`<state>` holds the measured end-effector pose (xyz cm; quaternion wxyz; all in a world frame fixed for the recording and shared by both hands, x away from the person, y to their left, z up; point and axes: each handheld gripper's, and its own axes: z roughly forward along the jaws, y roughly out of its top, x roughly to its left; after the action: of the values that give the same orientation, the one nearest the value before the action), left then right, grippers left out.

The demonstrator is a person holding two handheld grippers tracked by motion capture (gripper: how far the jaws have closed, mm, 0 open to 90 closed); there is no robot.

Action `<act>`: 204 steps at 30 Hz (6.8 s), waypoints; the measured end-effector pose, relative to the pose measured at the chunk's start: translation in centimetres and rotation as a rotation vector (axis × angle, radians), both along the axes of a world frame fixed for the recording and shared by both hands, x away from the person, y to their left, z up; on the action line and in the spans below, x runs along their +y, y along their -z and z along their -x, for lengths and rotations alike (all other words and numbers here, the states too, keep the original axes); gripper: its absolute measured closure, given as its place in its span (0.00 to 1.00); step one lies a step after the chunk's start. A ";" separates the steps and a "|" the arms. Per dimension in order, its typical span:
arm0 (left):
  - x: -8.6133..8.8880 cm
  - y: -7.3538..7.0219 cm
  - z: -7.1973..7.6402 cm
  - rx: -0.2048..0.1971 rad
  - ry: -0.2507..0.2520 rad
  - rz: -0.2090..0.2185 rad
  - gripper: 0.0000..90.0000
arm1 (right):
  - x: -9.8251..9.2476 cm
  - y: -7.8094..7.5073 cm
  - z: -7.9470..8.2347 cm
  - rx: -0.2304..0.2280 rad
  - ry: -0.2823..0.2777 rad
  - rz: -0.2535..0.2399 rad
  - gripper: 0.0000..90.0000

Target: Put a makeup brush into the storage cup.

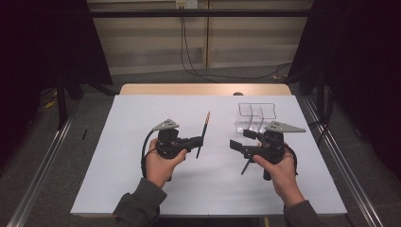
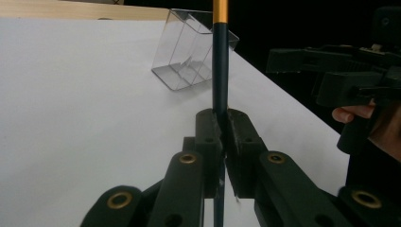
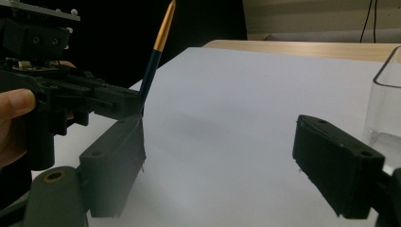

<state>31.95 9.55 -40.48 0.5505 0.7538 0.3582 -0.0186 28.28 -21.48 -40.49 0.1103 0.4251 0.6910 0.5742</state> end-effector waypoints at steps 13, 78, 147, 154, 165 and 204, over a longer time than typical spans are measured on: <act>-1.1 -0.1 0.8 -0.019 0.028 0.029 0.94 | 1.1 -0.9 -0.4 -0.020 -0.046 -0.037 0.33; -4.2 -0.1 1.2 -0.039 0.113 0.060 0.94 | 3.0 -3.6 -1.1 0.031 0.017 -0.164 0.95; -3.9 -0.3 0.8 -0.115 0.090 0.025 0.46 | 2.4 -4.4 -0.6 -0.111 0.013 -0.080 0.95; -3.3 0.0 0.4 -0.161 0.087 0.043 0.26 | 2.4 -4.6 -0.6 -0.122 0.000 -0.072 0.95; -1.6 0.1 -0.1 -0.161 0.067 0.037 0.10 | 2.0 -4.5 -0.5 -0.131 -0.005 -0.054 0.95; 6.8 -0.1 0.3 -0.290 0.025 -0.001 0.04 | 0.9 -4.4 -0.4 -0.146 -0.005 -0.051 0.95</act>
<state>31.70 16.34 -40.37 0.5958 0.7533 0.2654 0.0838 28.64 -20.58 -36.13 0.1480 0.3829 0.6673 0.6215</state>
